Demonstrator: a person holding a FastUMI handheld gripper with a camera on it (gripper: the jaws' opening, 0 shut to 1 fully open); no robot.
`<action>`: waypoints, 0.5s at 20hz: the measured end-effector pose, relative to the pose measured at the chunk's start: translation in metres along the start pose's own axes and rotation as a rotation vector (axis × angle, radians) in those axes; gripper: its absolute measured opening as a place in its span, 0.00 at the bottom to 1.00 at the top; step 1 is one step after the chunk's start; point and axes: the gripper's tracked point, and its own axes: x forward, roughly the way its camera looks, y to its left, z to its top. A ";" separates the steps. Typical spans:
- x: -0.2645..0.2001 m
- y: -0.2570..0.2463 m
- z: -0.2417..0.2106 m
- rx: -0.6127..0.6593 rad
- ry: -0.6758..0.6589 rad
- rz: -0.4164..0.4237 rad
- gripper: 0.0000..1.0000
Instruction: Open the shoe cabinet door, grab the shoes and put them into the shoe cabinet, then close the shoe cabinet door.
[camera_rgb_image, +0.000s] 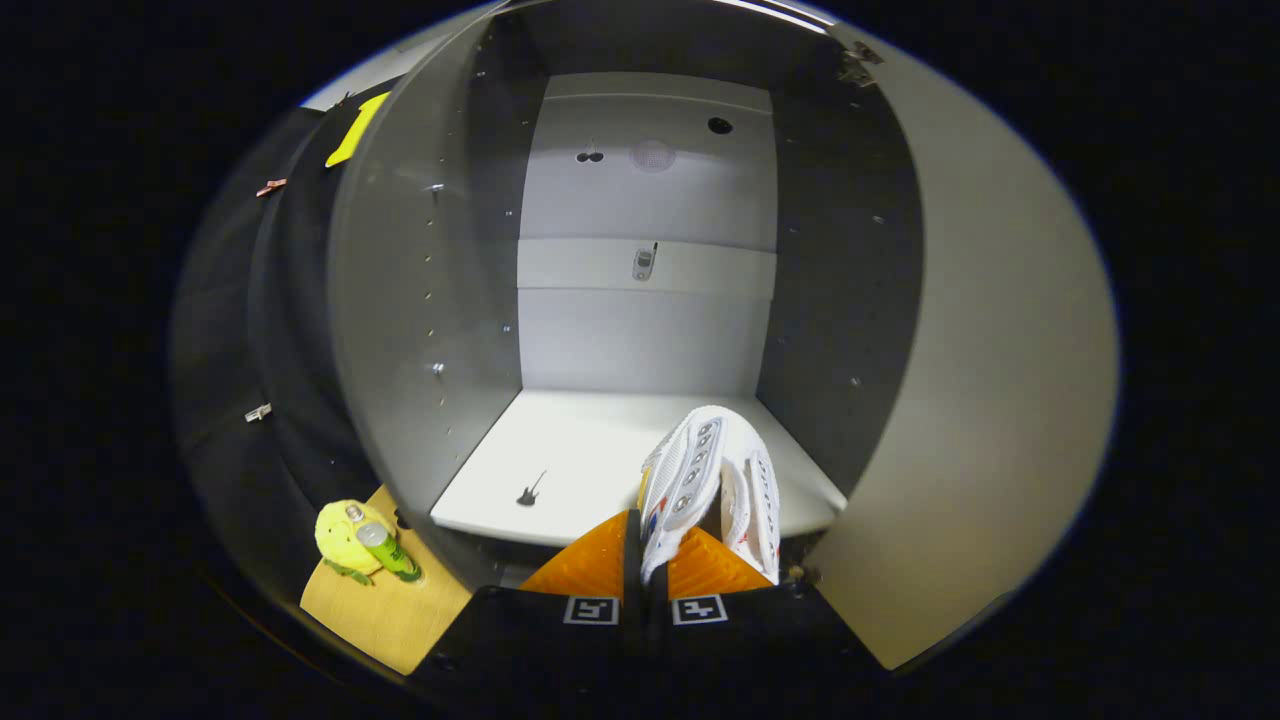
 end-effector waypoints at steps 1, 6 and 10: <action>0.020 0.001 0.011 0.001 -0.015 0.011 0.04; 0.116 0.005 0.014 0.016 0.015 0.047 0.04; 0.137 0.008 0.008 -0.018 0.032 0.073 0.04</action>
